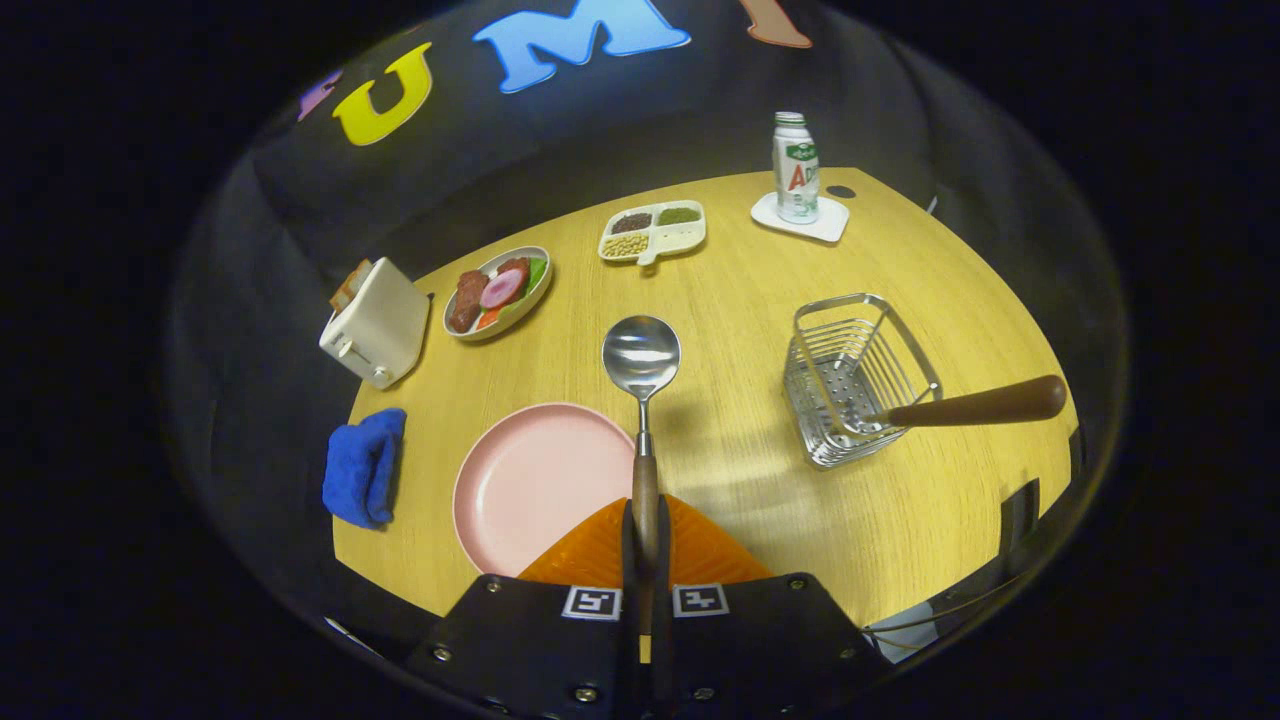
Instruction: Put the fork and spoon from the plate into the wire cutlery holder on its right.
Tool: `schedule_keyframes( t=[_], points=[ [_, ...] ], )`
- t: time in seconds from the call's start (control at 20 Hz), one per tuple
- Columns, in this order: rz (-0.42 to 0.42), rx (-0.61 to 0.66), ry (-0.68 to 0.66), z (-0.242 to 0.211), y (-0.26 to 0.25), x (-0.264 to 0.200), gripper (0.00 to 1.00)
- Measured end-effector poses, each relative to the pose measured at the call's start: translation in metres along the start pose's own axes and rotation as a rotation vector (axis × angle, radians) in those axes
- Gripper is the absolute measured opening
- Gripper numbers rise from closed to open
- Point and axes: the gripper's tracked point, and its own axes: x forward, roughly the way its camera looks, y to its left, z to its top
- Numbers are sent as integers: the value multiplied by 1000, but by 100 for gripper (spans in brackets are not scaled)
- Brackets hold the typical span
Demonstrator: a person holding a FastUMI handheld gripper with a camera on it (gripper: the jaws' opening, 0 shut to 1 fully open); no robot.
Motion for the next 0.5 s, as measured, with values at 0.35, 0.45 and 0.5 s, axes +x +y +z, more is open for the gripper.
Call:
schedule_keyframes(
  t=[0.35, 0.45, 0.5],
  points=[
    [-75, 152, -35, 9, -57, -18, 5],
    [-82, 176, -32, 7, -64, -19, 5],
    [-85, 187, -29, 5, -67, -19, 5]
  ],
)
